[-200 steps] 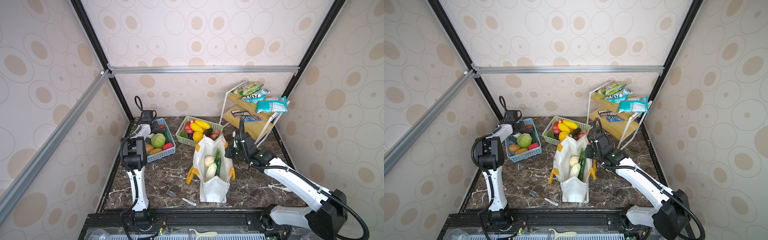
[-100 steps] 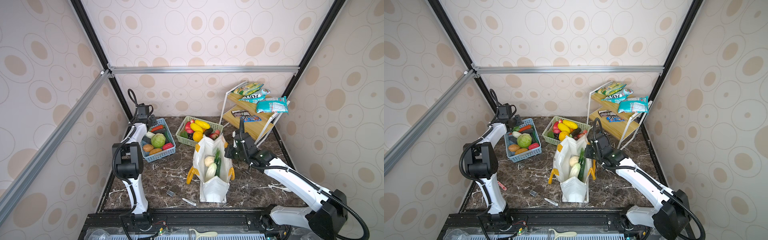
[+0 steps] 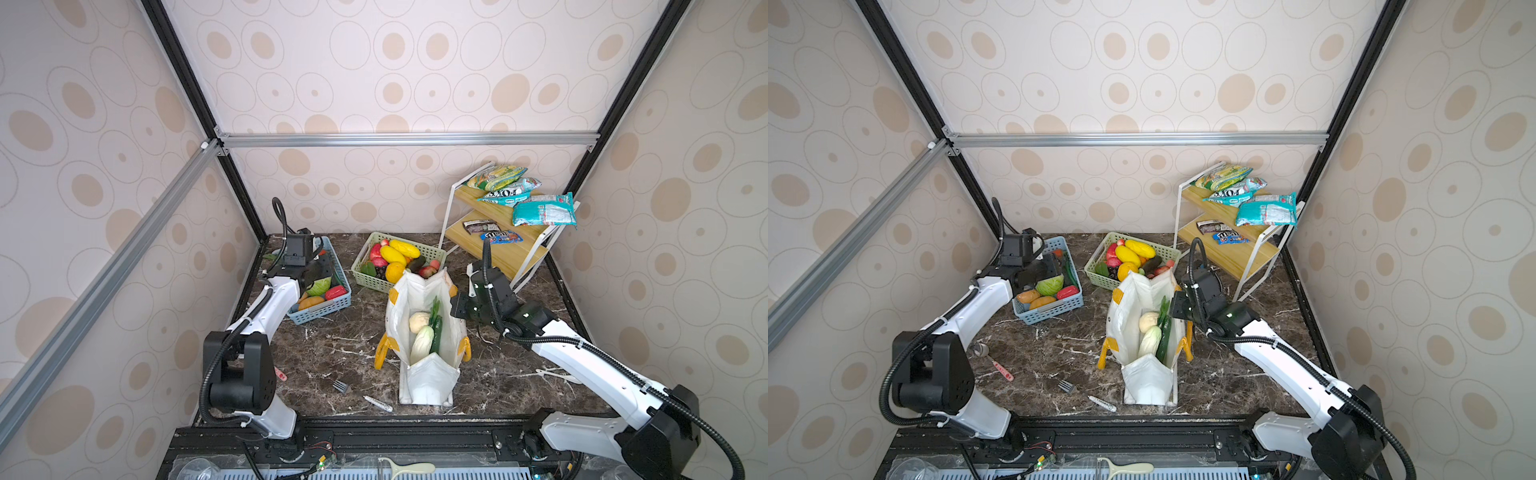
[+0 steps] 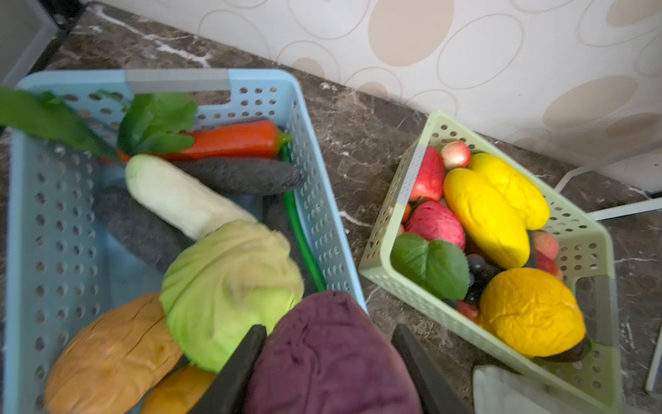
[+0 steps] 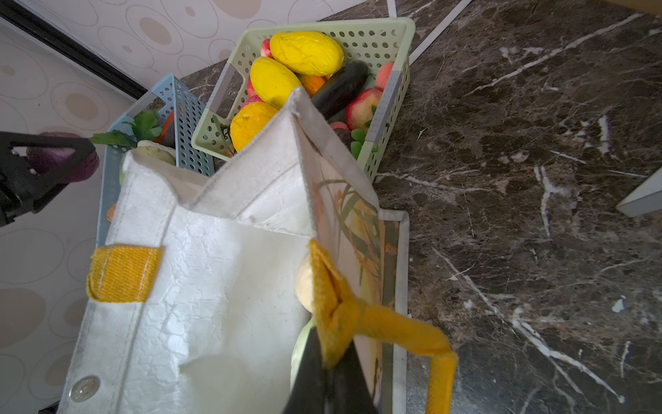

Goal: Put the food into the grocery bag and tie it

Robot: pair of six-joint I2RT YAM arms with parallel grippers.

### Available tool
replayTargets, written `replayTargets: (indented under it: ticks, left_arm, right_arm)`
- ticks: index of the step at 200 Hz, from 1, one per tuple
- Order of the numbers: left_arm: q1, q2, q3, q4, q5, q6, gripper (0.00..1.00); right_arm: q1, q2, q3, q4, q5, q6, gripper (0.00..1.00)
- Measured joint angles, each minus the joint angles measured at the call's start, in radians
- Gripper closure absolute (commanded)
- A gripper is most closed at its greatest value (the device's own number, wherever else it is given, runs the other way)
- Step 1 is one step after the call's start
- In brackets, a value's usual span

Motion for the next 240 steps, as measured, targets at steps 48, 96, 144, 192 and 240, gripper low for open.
replayTargets:
  ticks: [48, 96, 144, 192, 240]
  left_arm:
    - [0.047, -0.05, -0.114, -0.027, -0.079, -0.026, 0.5]
    - [0.063, -0.032, -0.182, -0.024, -0.098, -0.067, 0.46]
    - [0.063, 0.002, -0.195, -0.021, -0.099, -0.09, 0.34]
    - [0.067, 0.003, -0.154, -0.04, -0.13, -0.093, 0.24]
    - [0.073, 0.028, 0.004, -0.063, -0.148, -0.093, 0.23]
  right_arm:
    - [0.0, 0.004, 0.0, 0.011, -0.019, -0.001, 1.0]
    - [0.0, 0.003, -0.001, 0.009, -0.014, -0.011, 1.0]
    - [0.0, 0.003, -0.006, 0.013, -0.011, -0.011, 1.0]
    - [0.0, 0.001, -0.006, 0.013, -0.009, -0.012, 1.0]
    - [0.0, 0.0, -0.006, 0.013, -0.009, -0.012, 1.0]
